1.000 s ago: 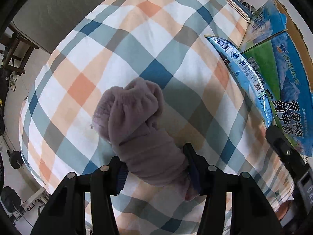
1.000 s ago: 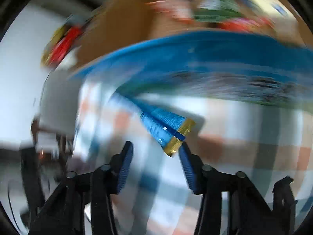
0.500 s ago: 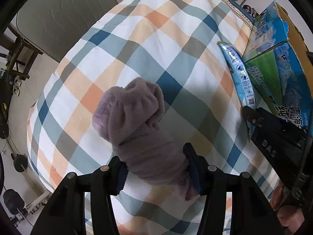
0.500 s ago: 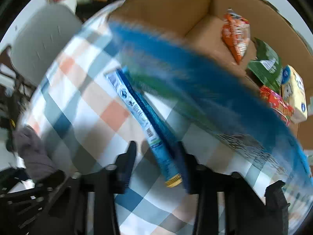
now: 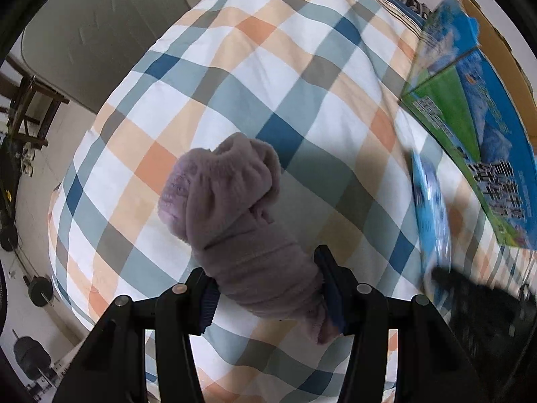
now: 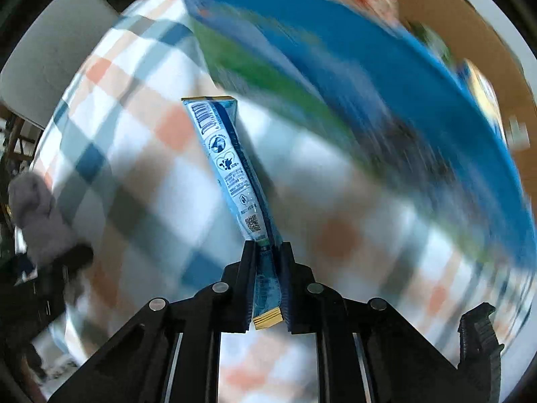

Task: Organize soft objects
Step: 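Grasp the lilac sock with the left gripper while the right grasps the blue milk stick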

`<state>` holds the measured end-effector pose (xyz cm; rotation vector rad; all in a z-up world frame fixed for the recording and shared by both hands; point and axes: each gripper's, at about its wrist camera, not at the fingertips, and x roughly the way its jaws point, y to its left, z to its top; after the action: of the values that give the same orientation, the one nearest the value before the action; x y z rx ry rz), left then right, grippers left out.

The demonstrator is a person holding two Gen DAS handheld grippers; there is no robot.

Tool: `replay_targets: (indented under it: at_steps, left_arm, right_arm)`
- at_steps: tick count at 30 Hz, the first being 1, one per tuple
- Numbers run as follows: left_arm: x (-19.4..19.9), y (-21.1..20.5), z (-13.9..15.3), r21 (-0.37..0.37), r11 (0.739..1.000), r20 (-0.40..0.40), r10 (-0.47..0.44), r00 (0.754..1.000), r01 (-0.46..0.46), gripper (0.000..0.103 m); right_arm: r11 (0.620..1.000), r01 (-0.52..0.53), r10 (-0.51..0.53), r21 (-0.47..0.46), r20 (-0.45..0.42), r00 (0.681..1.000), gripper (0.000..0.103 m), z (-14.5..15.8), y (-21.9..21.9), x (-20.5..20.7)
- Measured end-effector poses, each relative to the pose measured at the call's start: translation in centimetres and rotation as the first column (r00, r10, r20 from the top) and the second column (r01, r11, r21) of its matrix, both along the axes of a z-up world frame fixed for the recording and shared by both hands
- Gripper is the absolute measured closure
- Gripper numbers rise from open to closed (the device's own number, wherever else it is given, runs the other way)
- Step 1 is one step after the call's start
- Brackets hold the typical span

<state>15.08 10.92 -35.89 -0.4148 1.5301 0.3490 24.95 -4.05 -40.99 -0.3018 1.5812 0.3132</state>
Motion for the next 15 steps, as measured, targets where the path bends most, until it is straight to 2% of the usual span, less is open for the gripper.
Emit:
replay_targets:
  at_steps: [5,7,9,15]
  left_arm:
    - [0.3,-0.7,0.1,0.002,0.999,-0.011,-0.034,0.999,0.034,0.053]
    - [0.6,-1.2,0.2,0.013,0.998,-0.015,-0.057,0.998,0.057,0.053]
    - [1.1,-1.6,0.3,0.029,0.996,-0.022,-0.087,0.996,0.088,0.053]
    - [2.3,-3.2,0.0,0.088,0.979,-0.059,-0.179,0.982,0.184,0.053]
  right_arm:
    - [0.991,0.118,-0.107,0.064,-0.157,0.982,0.085,0.1,-3.6,-1.6]
    - [0.987,0.139,-0.125,0.086,-0.148,0.981,0.073,0.7,-4.3,-1.0]
    - [0.983,0.155,-0.142,0.095,-0.128,0.982,0.066,1.1,-5.1,-0.7]
    - [0.990,0.119,-0.104,0.080,-0.171,0.980,0.066,-2.2,-2.7,0.9]
